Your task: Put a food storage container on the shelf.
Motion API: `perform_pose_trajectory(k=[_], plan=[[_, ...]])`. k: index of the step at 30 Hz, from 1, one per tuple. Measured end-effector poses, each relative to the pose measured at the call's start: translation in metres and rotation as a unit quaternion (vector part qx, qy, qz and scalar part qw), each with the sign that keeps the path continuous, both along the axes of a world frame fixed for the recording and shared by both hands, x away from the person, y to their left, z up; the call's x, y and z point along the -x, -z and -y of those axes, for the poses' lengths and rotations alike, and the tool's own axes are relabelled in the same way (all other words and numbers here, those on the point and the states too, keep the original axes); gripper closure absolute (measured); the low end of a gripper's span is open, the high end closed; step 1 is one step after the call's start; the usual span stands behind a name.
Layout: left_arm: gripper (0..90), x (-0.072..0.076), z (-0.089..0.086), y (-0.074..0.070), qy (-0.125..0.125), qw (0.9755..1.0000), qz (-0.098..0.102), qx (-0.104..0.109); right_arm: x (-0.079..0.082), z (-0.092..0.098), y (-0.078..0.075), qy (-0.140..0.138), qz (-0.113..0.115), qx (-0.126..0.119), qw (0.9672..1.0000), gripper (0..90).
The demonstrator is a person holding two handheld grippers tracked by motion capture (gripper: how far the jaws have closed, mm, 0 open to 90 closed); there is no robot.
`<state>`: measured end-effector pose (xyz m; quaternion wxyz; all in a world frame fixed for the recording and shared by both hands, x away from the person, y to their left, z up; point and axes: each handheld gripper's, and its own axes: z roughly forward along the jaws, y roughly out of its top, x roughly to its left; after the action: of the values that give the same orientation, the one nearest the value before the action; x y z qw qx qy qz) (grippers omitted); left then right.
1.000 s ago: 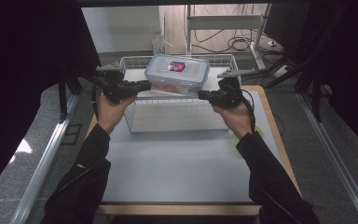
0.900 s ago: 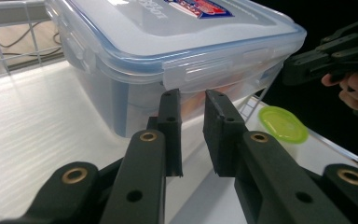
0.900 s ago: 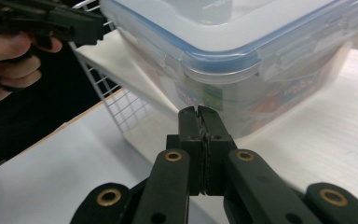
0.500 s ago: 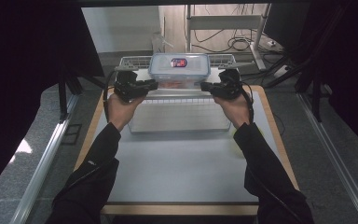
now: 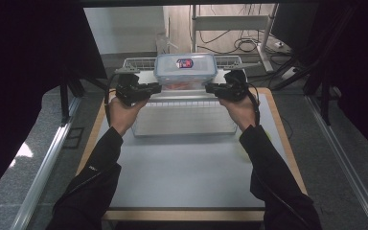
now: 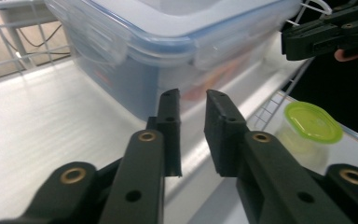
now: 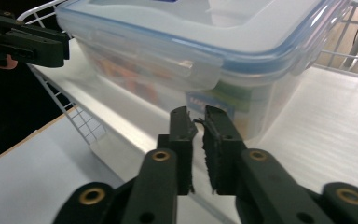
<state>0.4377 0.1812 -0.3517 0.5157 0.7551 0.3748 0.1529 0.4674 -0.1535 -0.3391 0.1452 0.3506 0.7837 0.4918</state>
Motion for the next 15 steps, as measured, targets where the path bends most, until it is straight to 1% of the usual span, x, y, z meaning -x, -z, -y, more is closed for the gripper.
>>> perform_pose_trajectory(k=[3, 5, 6, 7, 10, 13, 15], plan=[[68.6, 0.009, 0.0, 0.004, 0.012, 0.9999, 0.001, 0.003, 0.006, 0.001, 0.001, -0.008, 0.004, 0.002, 1.0, 67.5], [62.9, 0.014, 0.001, 0.007, 0.018, 0.9998, 0.001, 0.002, 0.011, 0.001, 0.003, -0.012, 0.006, 0.005, 0.9999, 61.1], [59.7, 0.014, 0.001, 0.007, 0.018, 0.9998, 0.001, 0.002, 0.011, 0.001, 0.003, -0.012, 0.006, 0.005, 0.9999, 61.1], [56.8, 0.021, 0.002, 0.009, 0.023, 0.9997, 0.005, -0.001, 0.016, 0.002, 0.005, -0.018, 0.009, 0.008, 0.9998, 54.3], [47.2, 0.032, 0.004, 0.013, 0.031, 0.9994, 0.012, -0.007, 0.024, 0.003, 0.007, -0.022, 0.013, 0.013, 0.9996, 46.0], [40.6, 0.043, 0.006, 0.019, 0.04, 0.999, 0.018, -0.012, 0.03, 0.005, 0.011, -0.026, 0.015, 0.014, 0.9994, 39.8], [37.8, 0.052, 0.009, 0.022, 0.047, 0.9986, 0.021, -0.014, 0.034, 0.005, 0.015, -0.03, 0.013, 0.016, 0.9993, 35.0]])
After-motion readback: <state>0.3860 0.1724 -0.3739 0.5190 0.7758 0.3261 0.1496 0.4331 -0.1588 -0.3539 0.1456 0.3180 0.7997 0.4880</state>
